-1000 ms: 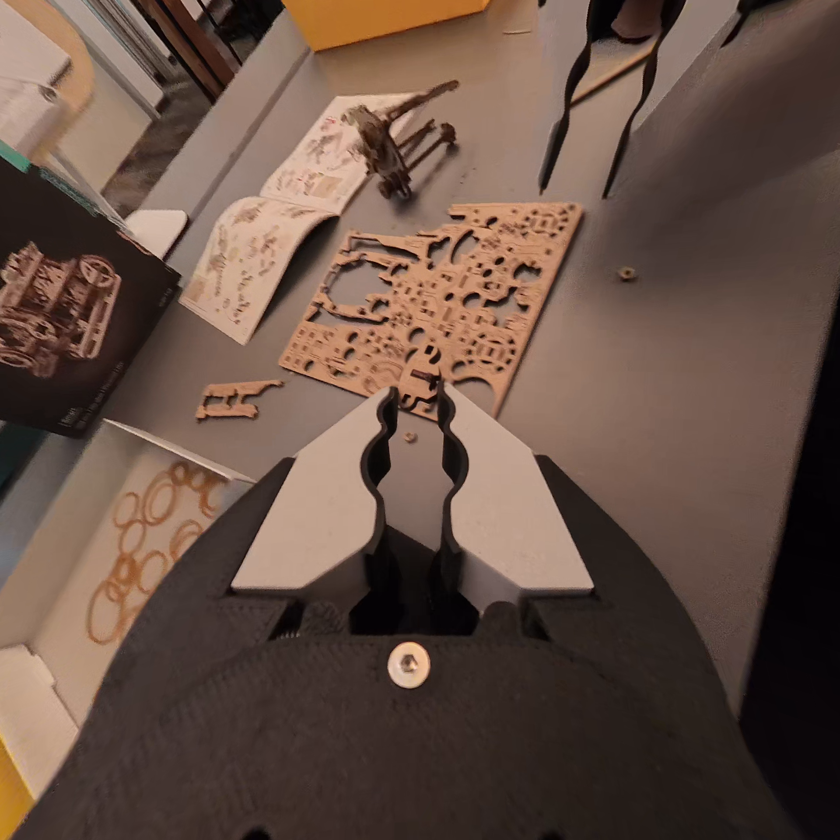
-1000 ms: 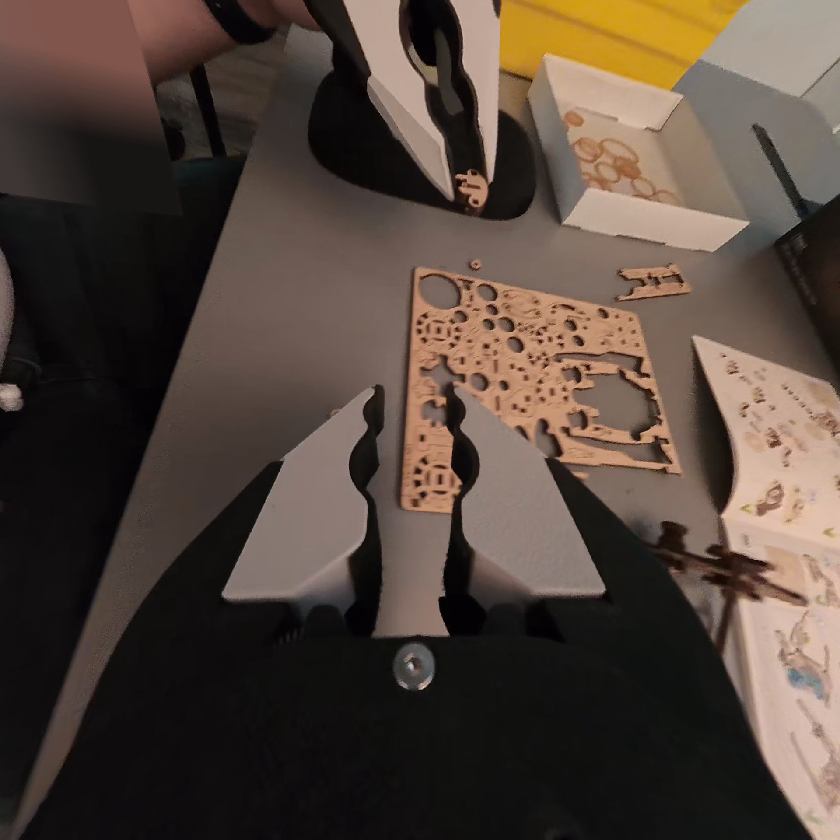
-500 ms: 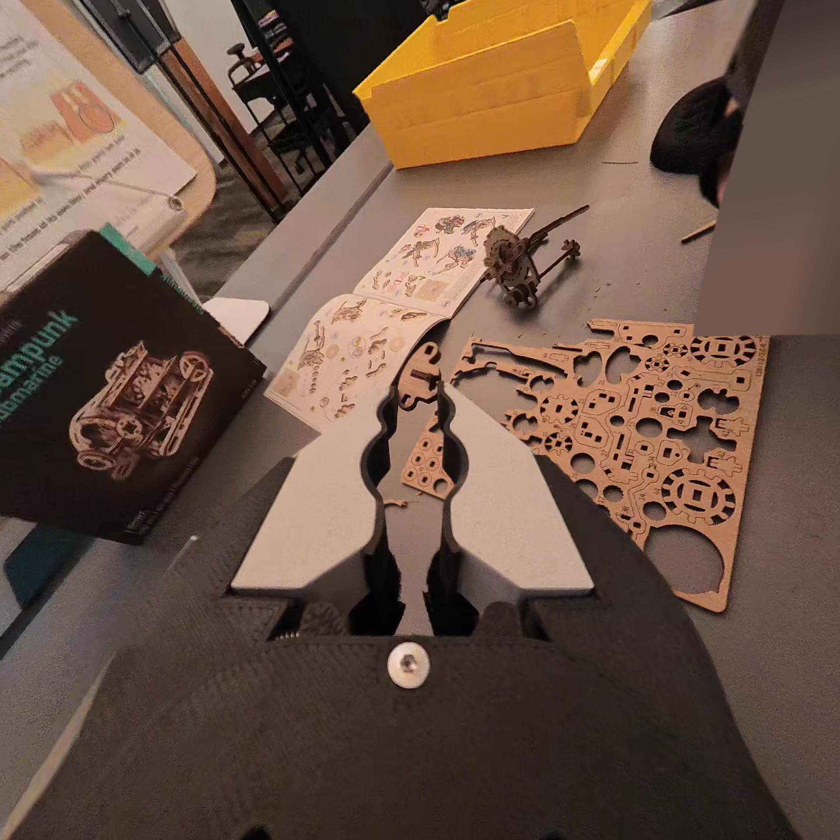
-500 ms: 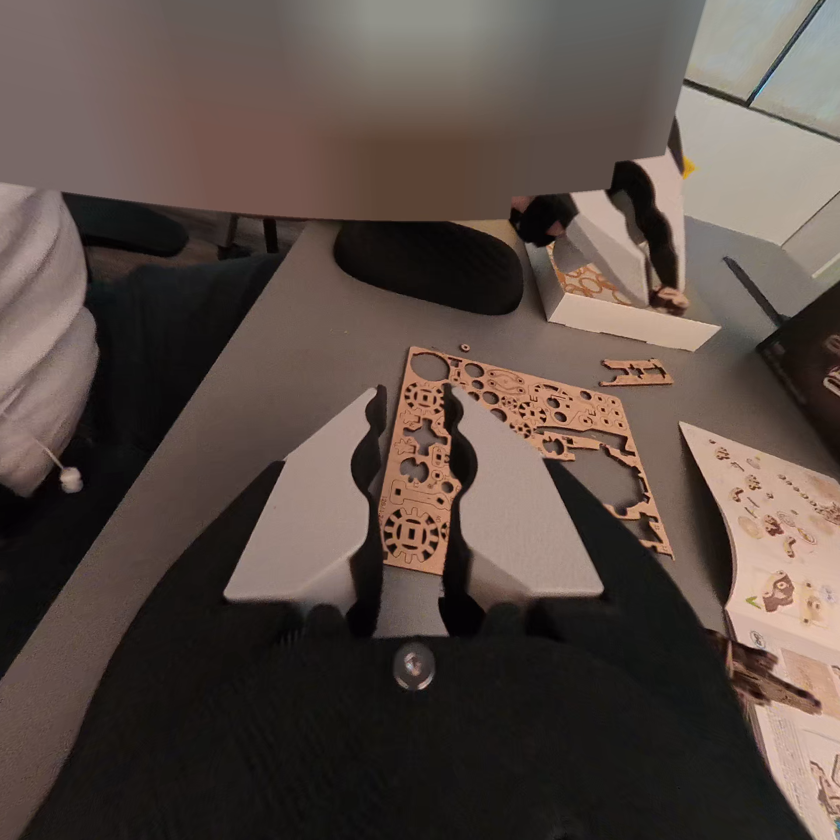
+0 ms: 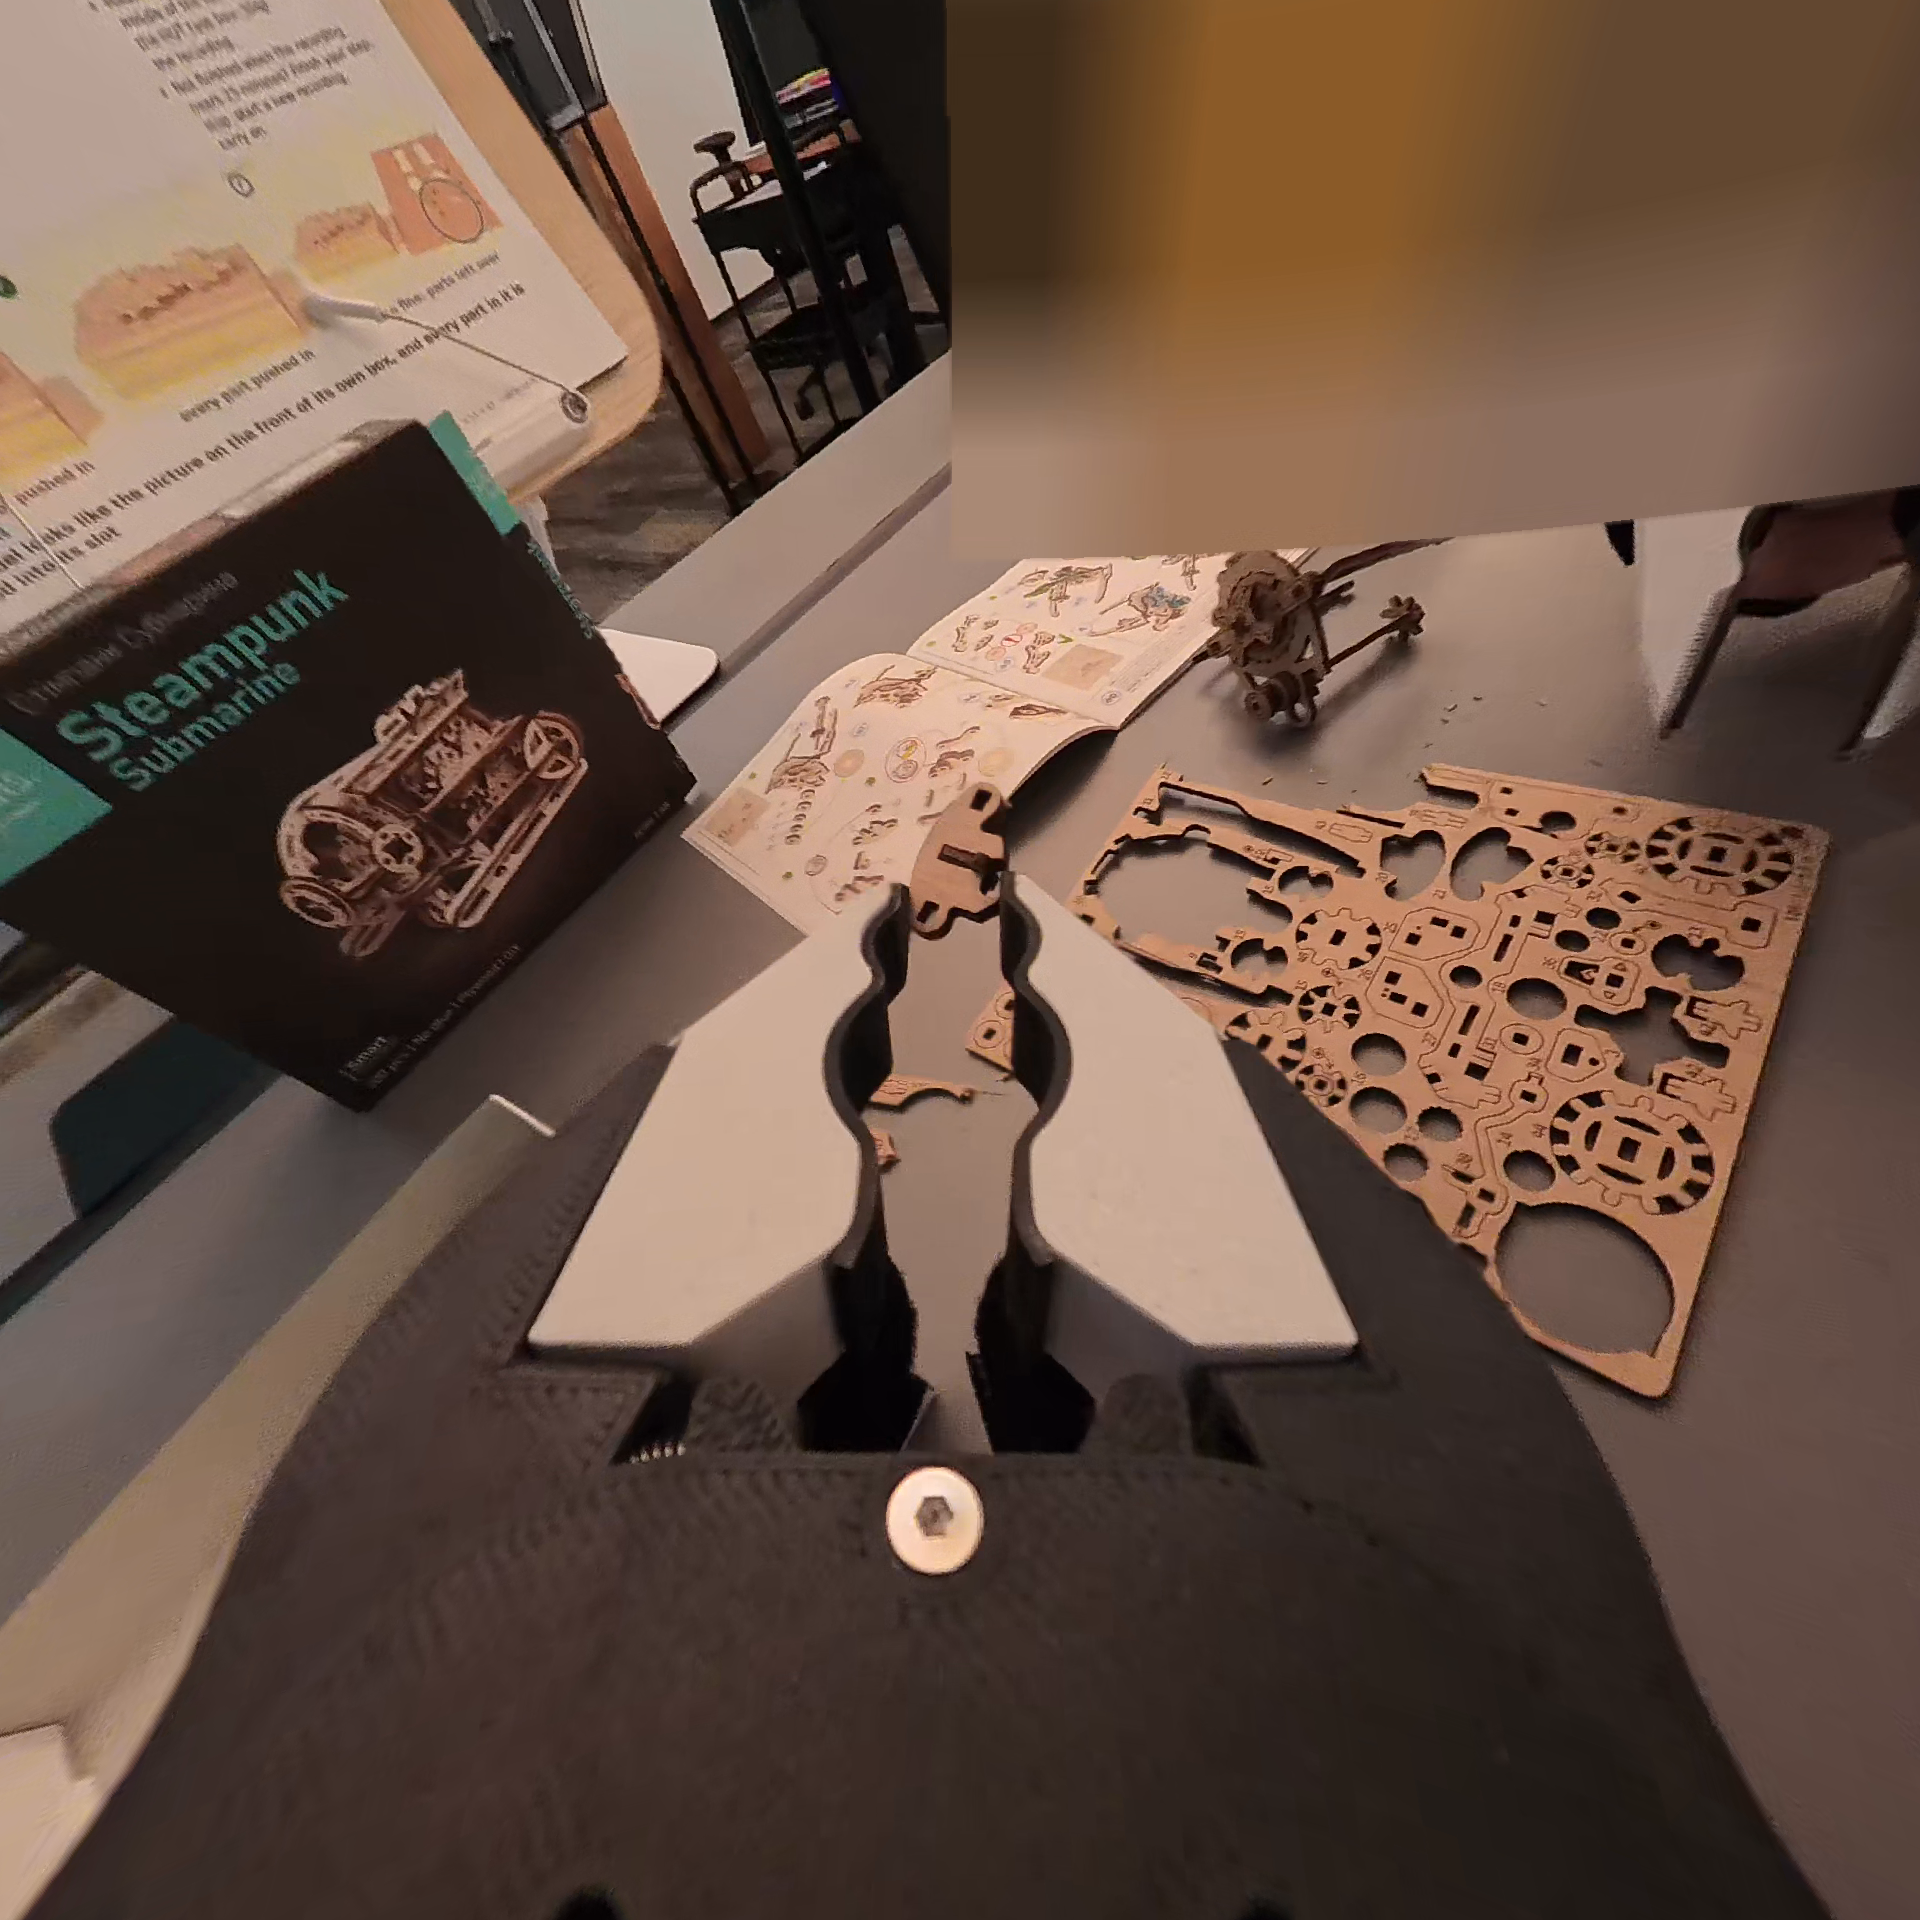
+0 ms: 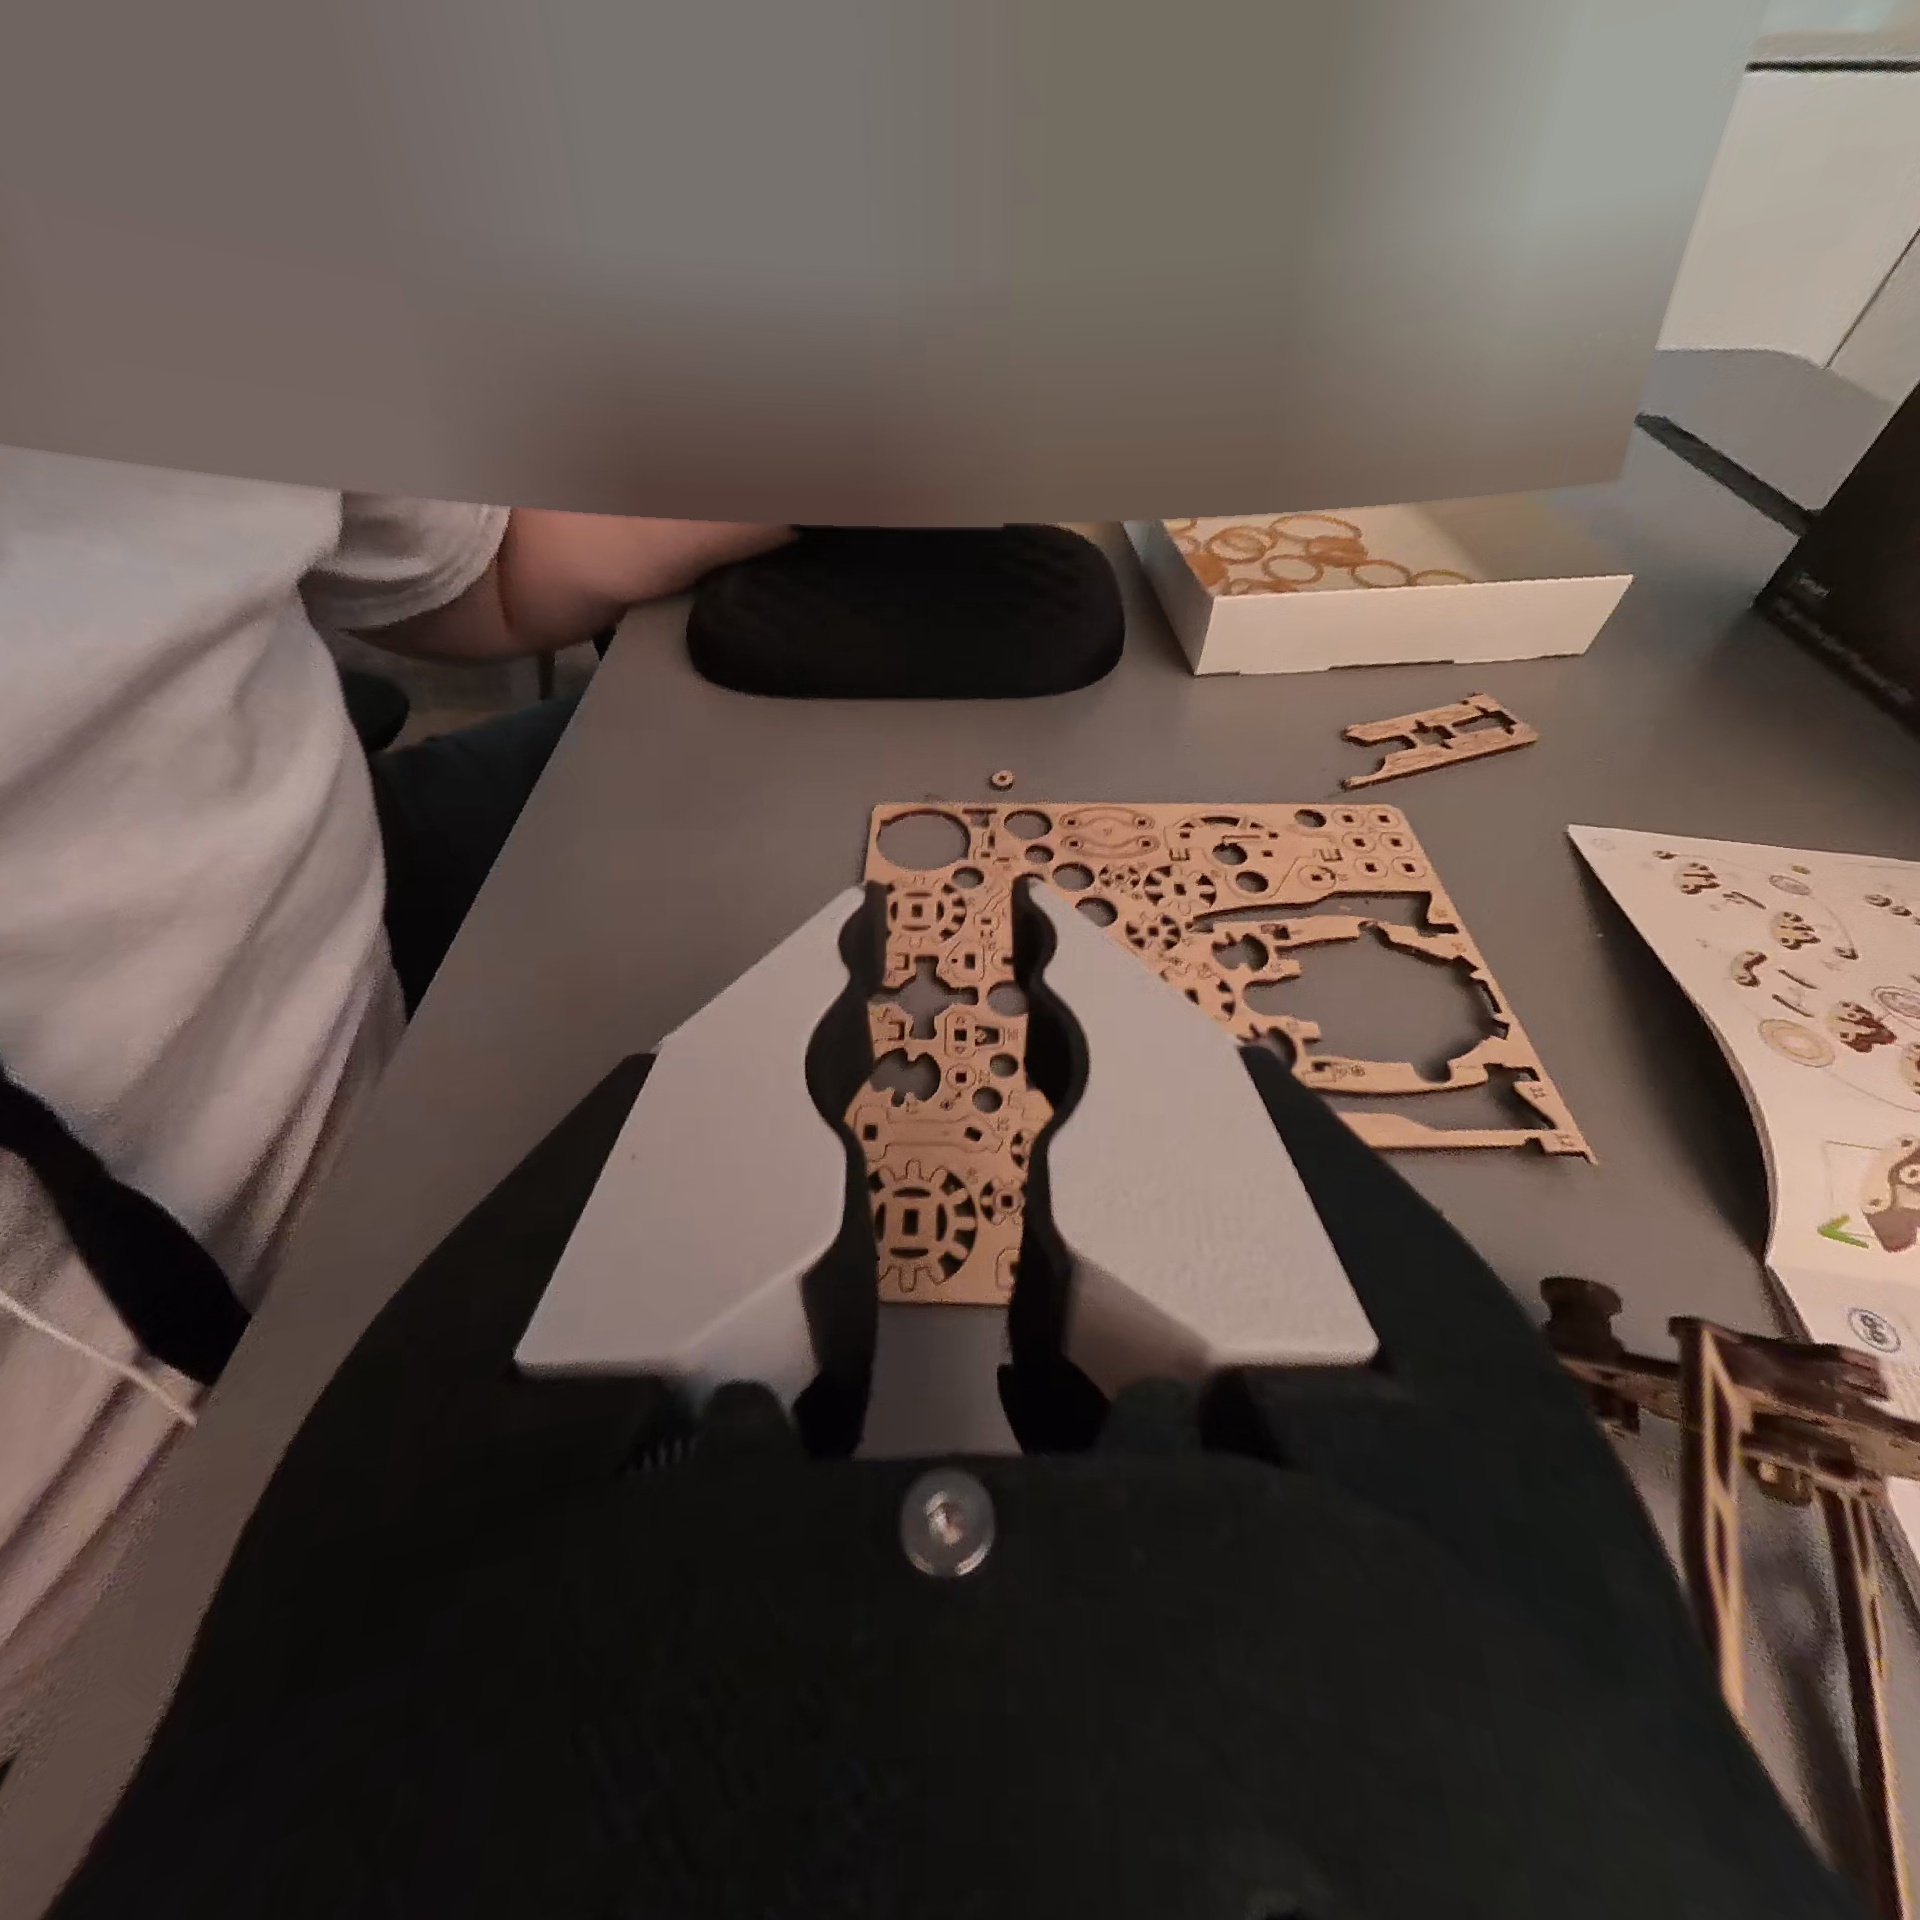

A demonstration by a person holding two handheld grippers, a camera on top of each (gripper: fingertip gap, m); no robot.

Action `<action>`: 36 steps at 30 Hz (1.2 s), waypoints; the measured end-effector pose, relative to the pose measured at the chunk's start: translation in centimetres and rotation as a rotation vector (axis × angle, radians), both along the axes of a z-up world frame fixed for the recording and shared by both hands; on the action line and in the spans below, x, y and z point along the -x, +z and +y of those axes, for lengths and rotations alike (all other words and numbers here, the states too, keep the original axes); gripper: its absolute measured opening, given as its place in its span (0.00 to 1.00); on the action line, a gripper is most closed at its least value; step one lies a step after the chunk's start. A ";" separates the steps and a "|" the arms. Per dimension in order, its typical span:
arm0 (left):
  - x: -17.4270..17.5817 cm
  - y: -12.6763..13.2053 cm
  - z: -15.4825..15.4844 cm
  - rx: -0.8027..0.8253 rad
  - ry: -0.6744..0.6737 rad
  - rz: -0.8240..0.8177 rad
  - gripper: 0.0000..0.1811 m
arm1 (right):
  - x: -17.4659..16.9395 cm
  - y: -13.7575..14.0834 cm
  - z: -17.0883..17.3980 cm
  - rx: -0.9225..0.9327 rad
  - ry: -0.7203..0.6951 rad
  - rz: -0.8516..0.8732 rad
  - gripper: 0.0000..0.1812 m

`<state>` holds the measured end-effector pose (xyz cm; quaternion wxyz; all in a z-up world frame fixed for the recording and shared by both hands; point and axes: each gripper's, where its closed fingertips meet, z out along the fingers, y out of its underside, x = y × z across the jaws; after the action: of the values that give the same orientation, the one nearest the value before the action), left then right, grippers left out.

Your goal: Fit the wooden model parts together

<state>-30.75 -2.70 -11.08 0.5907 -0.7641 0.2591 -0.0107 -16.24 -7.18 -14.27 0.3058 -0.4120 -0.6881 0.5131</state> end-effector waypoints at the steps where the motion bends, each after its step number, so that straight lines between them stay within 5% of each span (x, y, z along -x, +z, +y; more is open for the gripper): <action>1: 0.0 -0.1 0.0 0.005 -0.006 -0.021 0.09 | 0.2 0.2 0.2 0.013 -0.002 0.012 0.12; 18: 0.6 0.2 -1.3 0.001 -0.003 0.016 0.09 | 0.0 0.2 1.7 -0.103 -0.069 0.050 0.11; 25: -0.2 0.0 -2.0 0.002 0.000 0.130 0.09 | -0.4 -2.0 -1.1 -0.154 0.083 -0.050 0.11; 31: 1.1 -0.3 -1.6 0.007 0.032 0.133 0.09 | 2.0 2.1 -3.0 -0.135 0.207 0.031 0.12; 36: 1.6 -0.2 -1.5 0.005 0.054 0.124 0.09 | 2.2 0.8 -1.5 -0.178 0.204 -0.015 0.11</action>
<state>-32.31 -4.16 -11.32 0.5716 -0.7715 0.2745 0.0519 -18.41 -8.71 -13.43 0.2821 -0.3149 -0.7716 0.4753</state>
